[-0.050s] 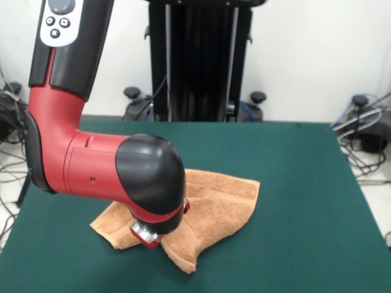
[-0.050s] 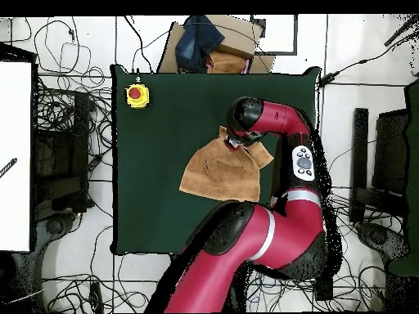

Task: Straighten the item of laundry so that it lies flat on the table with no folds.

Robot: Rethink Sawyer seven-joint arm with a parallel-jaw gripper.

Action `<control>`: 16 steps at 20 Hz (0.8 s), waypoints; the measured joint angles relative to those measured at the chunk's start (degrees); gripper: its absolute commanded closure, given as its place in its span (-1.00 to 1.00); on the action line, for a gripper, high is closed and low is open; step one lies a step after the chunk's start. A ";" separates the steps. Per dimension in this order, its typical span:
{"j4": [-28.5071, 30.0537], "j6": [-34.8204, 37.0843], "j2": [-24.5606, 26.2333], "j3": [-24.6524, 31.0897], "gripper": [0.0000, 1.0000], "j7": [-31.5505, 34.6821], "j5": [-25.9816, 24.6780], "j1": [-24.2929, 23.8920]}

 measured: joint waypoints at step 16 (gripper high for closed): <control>0.95 -0.04 -0.40 -1.92 1.00 0.00 0.20 0.29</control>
